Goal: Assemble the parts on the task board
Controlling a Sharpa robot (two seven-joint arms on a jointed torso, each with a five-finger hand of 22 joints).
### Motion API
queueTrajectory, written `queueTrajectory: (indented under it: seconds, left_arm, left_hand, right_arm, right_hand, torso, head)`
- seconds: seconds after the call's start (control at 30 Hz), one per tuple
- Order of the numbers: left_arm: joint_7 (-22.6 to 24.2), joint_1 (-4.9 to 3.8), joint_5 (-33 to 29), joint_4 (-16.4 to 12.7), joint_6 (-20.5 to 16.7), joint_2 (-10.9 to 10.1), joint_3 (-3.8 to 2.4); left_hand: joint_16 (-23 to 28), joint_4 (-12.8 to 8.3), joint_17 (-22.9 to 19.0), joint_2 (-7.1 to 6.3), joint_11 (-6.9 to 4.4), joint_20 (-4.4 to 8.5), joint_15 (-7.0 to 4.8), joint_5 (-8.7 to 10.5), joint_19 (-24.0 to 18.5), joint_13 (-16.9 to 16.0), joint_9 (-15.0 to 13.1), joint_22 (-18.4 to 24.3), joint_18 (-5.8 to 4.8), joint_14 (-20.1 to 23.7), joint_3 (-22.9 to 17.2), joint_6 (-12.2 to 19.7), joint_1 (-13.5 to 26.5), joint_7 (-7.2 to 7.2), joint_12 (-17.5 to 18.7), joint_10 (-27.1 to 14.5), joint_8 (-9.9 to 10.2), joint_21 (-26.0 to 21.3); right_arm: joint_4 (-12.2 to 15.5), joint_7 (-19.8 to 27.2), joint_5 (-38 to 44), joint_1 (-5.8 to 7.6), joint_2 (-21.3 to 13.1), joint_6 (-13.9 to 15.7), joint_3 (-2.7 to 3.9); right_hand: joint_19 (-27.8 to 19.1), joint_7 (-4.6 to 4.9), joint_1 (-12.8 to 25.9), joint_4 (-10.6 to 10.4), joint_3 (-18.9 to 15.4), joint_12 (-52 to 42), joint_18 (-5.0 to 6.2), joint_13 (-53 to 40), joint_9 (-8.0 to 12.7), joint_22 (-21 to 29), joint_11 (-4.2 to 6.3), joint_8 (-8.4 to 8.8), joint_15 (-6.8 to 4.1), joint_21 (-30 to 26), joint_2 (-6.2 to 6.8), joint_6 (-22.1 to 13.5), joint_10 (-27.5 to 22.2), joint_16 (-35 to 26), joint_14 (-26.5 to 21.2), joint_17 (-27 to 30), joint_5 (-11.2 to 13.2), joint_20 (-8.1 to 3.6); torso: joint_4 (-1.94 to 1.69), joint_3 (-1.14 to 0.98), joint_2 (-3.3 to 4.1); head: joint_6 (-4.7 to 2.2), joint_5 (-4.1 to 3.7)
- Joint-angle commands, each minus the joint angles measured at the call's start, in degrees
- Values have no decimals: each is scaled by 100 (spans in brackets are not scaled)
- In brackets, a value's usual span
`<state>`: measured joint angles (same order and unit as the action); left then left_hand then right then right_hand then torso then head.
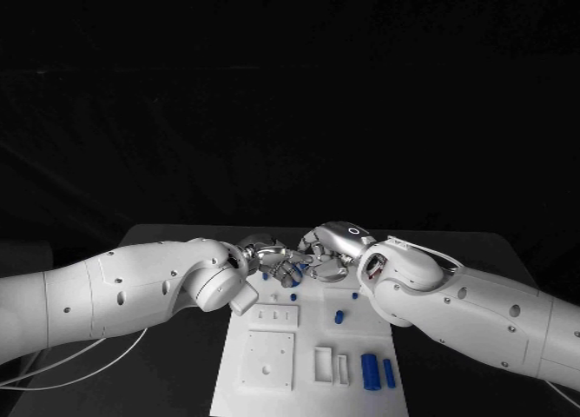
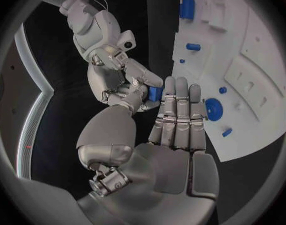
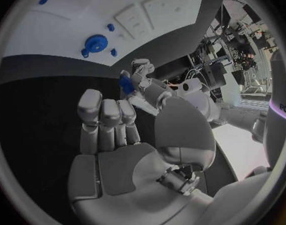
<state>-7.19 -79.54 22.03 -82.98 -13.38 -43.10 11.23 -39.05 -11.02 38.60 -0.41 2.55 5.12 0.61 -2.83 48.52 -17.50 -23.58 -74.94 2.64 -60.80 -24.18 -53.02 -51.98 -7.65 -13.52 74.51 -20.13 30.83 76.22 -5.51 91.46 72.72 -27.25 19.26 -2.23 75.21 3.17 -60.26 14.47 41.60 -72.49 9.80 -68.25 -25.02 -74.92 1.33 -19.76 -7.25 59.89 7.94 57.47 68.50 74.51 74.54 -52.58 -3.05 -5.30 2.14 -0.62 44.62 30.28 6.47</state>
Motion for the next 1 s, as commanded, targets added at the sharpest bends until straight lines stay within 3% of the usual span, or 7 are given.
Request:
queueTrajectory:
  seconds: [0.03, 0.3, 0.53, 1.0]
  left_arm:
    - [133, -10, -84, -17, 31, 15, -12]
    - [98, -10, -84, -24, 56, 25, -12]
    - [72, -10, -63, -25, 78, 6, -12]
    - [52, -10, -50, -23, 96, 2, -12]
  left_hand:
    - [-20, -36, -6, 48, -28, -8, -2, -8, -42, -9, -1, -107, -25, 43, 3, -42, 1, 17, 6, 7, -31, 38]
    - [-45, -392, -44, 357, -57, -9, -2, -20, -53, -84, 9, -104, -37, 43, -50, -145, -90, 52, 4, 71, -54, 62]
    - [-54, -492, -51, 416, -74, -6, -6, -52, -55, -106, 8, -104, -37, 38, -106, -187, -166, 70, -9, 109, -67, 67]
    - [-76, -521, -66, 364, -90, -2, -9, -45, -44, -140, 16, -101, -48, 22, -109, -247, -116, 87, -12, 153, -75, 82]
  right_arm:
    - [-14, 5, 49, -13, 13, -122, -9]
    - [-43, -24, 51, -15, 24, -128, -15]
    - [-60, -45, 66, -15, 9, -94, -15]
    - [-68, -46, 65, -15, 11, -131, -15]
  right_hand:
    - [1, 180, -13, -37, -4, -20, 520, -4, -148, -51, 10, -22, -37, 1, 24, 208, 30, -24, 5, -9, -8, -40]
    - [2, 180, -10, -41, -3, -26, 519, -12, -149, -50, 10, -21, -37, 0, 25, 207, 37, -24, 5, -9, -9, -41]
    - [2, 180, -10, -43, -1, -28, 519, -15, -150, -50, 10, -21, -37, 0, 25, 207, 39, -25, 5, -10, -10, -41]
    - [4, 179, -7, -54, 5, -27, 519, -16, -153, -48, 11, -20, -38, -3, 27, 210, 37, -27, 5, -11, -14, -43]
  torso:
    - [-2, 2, -1]
    - [3, 2, -2]
    - [3, 5, 0]
    - [4, 5, 0]
  head:
    - [3, 2]
    - [10, 2]
    - [12, -2]
    - [18, -9]
